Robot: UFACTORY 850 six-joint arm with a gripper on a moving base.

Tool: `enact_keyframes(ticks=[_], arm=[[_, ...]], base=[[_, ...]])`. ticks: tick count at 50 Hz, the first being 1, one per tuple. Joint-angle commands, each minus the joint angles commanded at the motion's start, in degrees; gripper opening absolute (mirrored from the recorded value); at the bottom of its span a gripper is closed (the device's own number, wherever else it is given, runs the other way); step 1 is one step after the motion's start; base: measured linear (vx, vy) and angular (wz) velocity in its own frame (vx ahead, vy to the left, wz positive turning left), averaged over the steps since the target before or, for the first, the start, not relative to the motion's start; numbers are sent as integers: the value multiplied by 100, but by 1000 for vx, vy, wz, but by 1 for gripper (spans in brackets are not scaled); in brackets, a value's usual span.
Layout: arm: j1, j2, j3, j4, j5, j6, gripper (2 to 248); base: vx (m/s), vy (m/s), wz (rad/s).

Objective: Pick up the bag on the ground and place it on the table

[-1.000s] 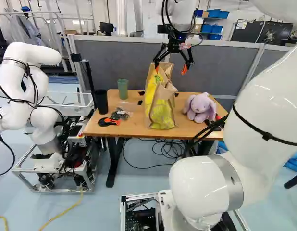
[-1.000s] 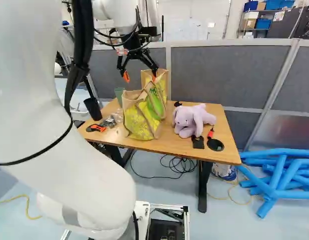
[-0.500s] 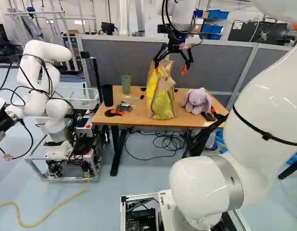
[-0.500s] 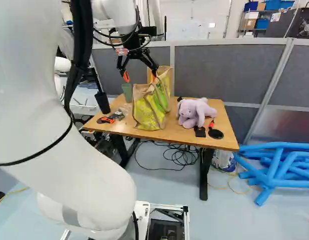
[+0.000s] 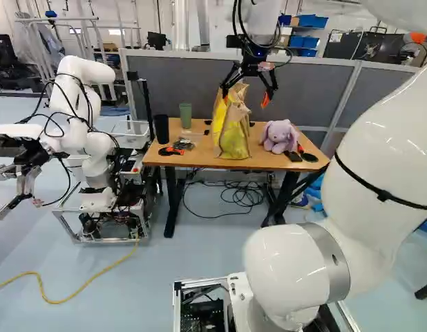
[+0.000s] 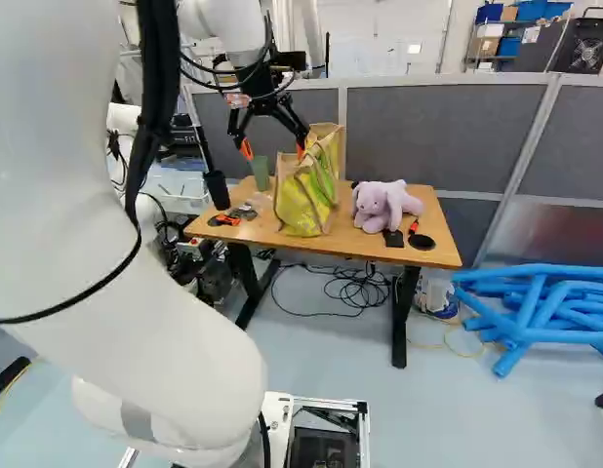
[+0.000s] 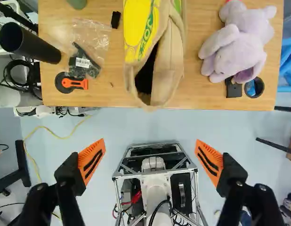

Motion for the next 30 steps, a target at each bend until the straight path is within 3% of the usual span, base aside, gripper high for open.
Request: enact_keyframes(ticks=[30], arm=[[0,0,0,0,0,0,247]], base=[[-220,3,23]])
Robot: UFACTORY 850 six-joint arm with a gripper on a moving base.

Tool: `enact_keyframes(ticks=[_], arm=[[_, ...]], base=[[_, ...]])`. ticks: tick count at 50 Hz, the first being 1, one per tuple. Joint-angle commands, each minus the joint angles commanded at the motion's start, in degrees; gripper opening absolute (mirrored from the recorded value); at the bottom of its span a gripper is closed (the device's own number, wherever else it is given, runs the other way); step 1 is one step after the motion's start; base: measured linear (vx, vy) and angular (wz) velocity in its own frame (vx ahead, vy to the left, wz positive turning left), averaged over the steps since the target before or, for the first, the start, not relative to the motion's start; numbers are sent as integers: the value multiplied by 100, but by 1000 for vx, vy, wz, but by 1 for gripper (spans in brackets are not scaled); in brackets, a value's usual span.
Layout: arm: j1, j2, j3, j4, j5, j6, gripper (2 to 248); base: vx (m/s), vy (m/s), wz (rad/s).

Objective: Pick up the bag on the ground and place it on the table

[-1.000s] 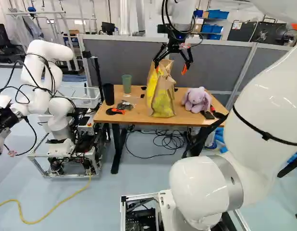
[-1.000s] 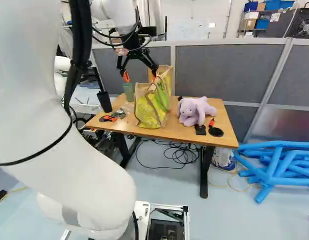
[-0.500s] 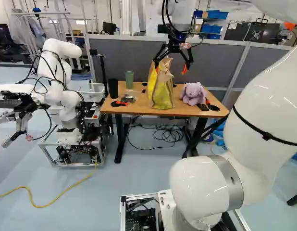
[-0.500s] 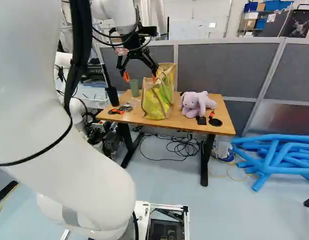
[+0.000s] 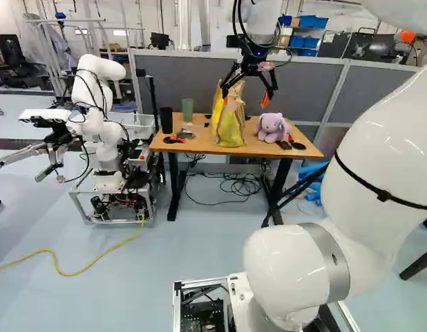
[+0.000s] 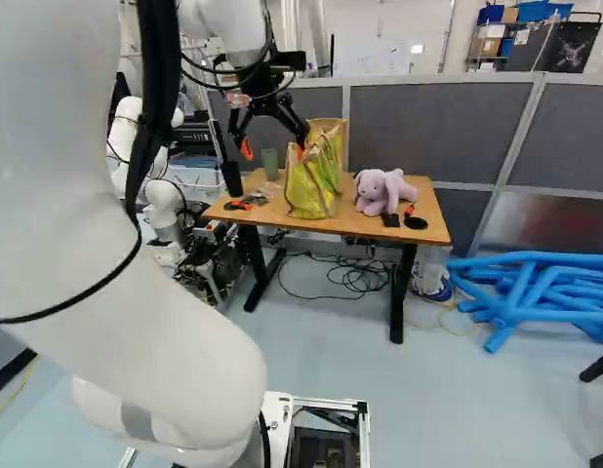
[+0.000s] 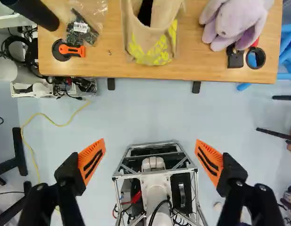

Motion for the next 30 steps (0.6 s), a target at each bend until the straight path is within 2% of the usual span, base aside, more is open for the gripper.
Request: enact_keyframes(ticks=[16,30], arm=[[0,0,0,0,0,0,247],[0,0,0,0,0,0,247]], base=[[-234,2,23],[-27,1,2]])
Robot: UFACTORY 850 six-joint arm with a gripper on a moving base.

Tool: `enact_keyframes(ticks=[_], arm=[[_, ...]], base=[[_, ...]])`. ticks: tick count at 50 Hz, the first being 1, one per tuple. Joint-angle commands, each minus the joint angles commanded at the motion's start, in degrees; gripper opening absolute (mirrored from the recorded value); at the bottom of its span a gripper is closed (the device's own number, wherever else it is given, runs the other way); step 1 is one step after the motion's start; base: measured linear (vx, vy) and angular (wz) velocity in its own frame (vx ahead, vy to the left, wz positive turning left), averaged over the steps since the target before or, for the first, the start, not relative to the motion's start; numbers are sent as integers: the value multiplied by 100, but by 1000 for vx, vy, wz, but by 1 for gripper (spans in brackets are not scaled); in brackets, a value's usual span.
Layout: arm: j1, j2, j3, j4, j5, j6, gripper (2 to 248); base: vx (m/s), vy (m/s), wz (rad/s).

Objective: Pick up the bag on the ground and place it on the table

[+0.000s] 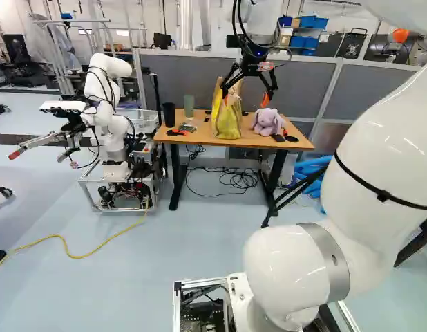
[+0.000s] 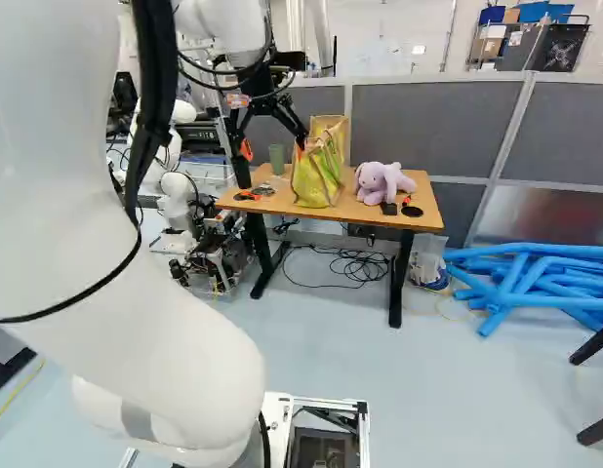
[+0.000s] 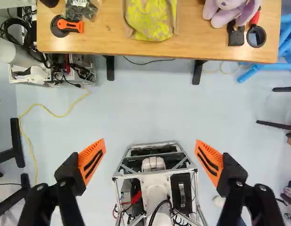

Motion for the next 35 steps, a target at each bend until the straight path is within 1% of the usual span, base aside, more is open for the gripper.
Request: enact_keyframes(ticks=[21,35], arm=[[0,1,7,0,11,-1,247],[1,15,76,2,126,-8,247]], base=[[0,0,0],[0,0,0]])
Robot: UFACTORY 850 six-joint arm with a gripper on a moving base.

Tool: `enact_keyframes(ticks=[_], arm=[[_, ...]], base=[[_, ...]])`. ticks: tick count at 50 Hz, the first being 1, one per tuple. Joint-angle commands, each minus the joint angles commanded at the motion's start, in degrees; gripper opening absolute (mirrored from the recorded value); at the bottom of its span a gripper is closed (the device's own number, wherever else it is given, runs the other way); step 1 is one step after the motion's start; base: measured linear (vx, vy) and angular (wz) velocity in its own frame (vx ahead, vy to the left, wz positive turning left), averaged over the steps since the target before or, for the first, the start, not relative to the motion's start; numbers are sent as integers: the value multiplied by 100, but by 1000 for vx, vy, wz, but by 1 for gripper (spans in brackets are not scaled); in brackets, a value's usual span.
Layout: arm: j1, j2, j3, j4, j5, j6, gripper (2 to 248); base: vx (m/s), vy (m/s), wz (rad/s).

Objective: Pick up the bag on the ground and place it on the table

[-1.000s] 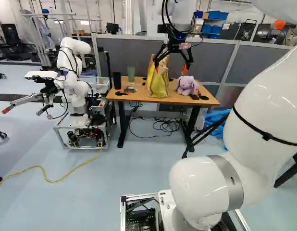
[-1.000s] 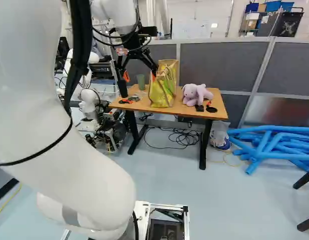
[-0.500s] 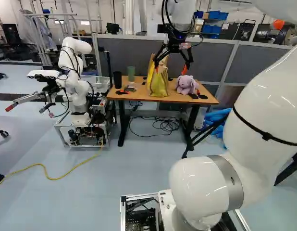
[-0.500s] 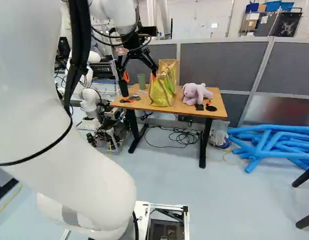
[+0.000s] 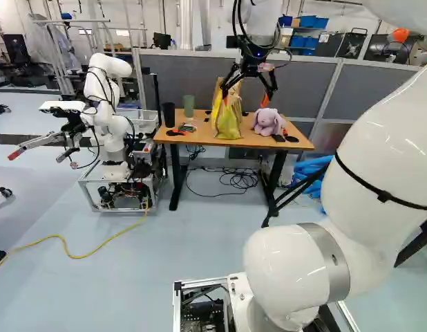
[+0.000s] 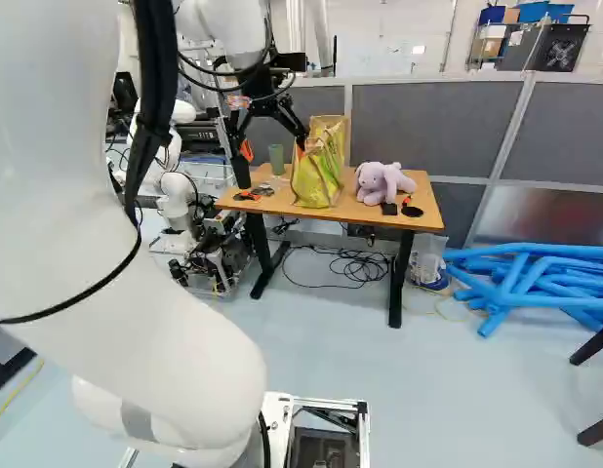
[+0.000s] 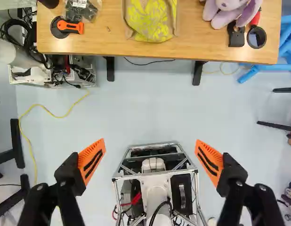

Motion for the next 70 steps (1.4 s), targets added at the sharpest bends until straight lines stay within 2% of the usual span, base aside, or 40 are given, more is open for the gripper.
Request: enact_keyframes(ticks=[18,35,52,70], arm=[[2,40,201,6,332,-21,247],[6,102,511,15,843,-55,247],[11,186,930,28,1534,-99,247],[18,299,1496,45,2467,-160,247]], base=[[0,0,0],[0,0,0],[0,0,0],[0,0,0]])
